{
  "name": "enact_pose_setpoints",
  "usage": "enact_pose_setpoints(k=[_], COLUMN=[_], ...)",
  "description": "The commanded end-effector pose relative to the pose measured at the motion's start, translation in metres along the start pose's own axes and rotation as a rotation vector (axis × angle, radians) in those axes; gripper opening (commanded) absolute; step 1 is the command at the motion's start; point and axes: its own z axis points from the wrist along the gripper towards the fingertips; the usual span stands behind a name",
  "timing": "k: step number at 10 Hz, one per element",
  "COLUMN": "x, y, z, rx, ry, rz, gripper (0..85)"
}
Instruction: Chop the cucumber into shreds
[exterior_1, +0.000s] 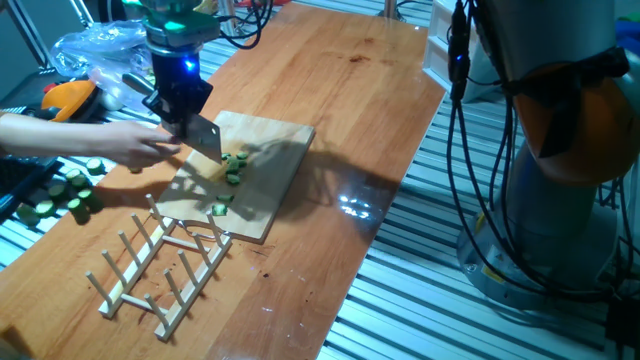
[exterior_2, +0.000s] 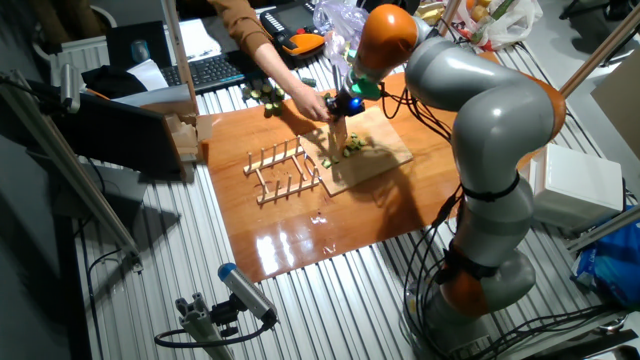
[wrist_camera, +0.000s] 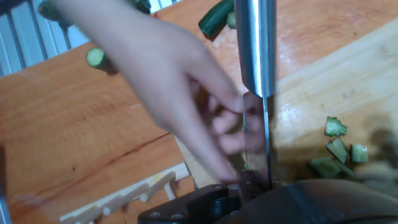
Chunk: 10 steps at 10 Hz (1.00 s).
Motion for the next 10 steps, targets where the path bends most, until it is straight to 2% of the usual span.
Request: enact_pose_setpoints(k=[1,2,4,5,6,7,8,10], x=[-0.001,-0.001,0.003,0.006,0.008,0.010,0.013,0.020], y=[0.001,0.002,0.005,0.014,0.024,0.031,0.035,0.046], z=[0.002,0.002,-0.002,-0.005,-0.006,-0.003,-0.001,0.000], rx=[0.007,0.010,0.001,0.028,0.027,0.015,-0.005,-0.057], ry=[-0.007,-0.001,0.046,0.040,0.050,0.061,0.084,0.114], rz=[-0.007,-0.006,0.016,0.000,-0.028,-0.038,-0.051,-0.148], gripper=[0.0,0.0,0.0,0.0,0.0,0.0,0.0,0.0])
